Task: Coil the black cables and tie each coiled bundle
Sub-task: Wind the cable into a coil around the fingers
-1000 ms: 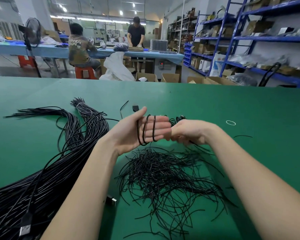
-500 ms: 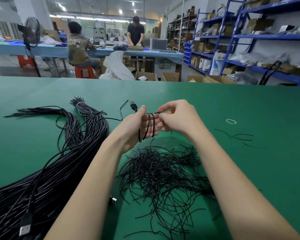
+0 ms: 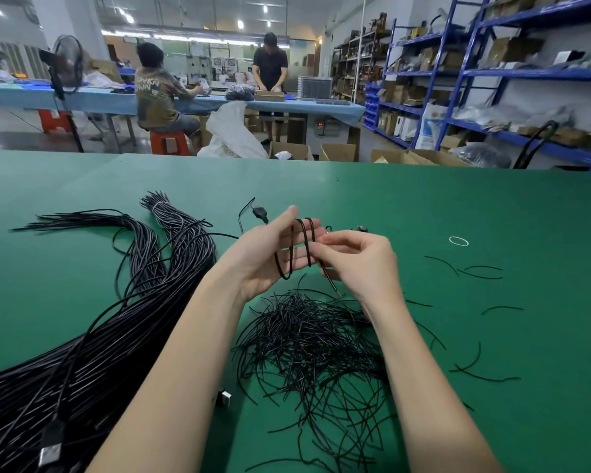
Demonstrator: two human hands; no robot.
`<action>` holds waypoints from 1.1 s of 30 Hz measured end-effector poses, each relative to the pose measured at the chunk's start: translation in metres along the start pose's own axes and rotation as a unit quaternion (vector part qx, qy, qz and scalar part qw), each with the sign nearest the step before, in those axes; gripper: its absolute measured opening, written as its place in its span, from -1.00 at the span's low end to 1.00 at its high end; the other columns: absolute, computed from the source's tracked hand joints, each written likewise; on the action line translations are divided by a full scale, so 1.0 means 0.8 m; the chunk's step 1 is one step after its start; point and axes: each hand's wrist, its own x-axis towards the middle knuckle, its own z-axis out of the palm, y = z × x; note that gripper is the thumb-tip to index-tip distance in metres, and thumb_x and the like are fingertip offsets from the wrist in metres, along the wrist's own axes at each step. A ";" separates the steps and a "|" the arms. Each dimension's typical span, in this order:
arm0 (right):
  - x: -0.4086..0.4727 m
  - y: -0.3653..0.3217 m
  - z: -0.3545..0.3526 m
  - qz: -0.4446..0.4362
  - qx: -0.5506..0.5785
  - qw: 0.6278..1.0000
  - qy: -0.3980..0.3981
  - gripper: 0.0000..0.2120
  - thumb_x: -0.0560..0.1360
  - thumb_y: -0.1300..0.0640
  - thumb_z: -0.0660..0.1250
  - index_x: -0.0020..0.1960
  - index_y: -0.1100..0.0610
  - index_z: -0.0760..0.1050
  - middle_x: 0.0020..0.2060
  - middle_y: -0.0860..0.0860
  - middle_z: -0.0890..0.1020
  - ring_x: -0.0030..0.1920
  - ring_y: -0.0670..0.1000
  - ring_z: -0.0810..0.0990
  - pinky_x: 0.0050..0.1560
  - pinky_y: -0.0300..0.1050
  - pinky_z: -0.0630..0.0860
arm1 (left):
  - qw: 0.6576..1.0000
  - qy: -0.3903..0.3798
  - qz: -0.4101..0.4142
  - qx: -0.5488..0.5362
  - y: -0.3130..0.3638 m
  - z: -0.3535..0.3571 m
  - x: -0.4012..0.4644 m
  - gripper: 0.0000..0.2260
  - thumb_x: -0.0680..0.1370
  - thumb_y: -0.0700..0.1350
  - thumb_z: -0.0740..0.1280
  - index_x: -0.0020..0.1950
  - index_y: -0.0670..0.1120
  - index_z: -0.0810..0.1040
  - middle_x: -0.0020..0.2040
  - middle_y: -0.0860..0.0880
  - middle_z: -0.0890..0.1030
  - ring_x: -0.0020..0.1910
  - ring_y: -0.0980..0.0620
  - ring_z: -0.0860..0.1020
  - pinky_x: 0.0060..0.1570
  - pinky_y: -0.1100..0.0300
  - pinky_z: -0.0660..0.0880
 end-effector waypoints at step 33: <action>-0.005 0.020 -0.005 -0.140 -0.094 0.985 -0.044 -0.88 0.43 0.11 0.57 -0.22 -0.06 0.67 -0.30 -0.16 0.71 -0.29 -0.04 0.68 -0.17 -0.25 0.60 | 0.997 0.041 0.044 0.043 -0.004 0.003 -0.008 -0.82 0.58 -0.08 0.39 0.12 -0.12 0.68 0.00 -0.07 0.73 -0.26 0.03 0.63 -0.21 0.26 0.61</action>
